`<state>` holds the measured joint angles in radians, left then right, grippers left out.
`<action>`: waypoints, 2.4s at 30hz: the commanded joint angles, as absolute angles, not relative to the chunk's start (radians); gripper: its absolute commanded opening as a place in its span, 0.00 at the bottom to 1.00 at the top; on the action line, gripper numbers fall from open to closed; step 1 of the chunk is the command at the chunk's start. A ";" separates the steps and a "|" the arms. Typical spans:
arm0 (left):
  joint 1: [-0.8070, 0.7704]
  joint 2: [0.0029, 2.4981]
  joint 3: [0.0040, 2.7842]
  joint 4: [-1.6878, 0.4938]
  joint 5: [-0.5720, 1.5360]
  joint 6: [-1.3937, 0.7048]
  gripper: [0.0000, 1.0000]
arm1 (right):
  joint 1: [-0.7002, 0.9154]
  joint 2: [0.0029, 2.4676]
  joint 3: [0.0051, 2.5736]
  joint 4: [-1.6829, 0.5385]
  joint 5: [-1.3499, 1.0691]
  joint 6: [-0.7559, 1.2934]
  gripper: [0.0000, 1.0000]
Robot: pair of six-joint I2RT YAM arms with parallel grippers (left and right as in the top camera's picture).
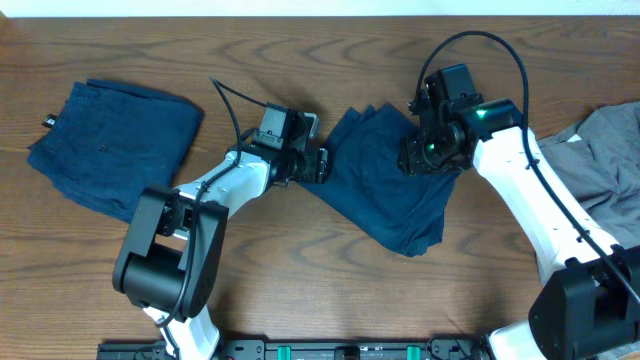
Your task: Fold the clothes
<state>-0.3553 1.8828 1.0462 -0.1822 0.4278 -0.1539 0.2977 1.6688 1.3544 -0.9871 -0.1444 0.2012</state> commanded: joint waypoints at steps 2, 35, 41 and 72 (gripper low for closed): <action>-0.366 1.885 1.038 -0.345 0.677 -0.169 0.31 | 0.297 1.661 1.361 -0.988 -0.046 0.213 0.59; -0.398 1.913 1.039 -0.311 0.558 -0.415 0.98 | 0.177 1.702 1.089 -0.814 -0.124 0.232 0.67; -0.480 1.937 1.039 -0.255 0.625 -0.424 0.98 | 0.177 1.702 0.973 -0.729 -0.125 0.231 0.66; 0.327 1.410 1.096 -0.245 0.249 -0.175 0.09 | 0.138 1.573 1.083 -0.858 -0.227 0.149 0.72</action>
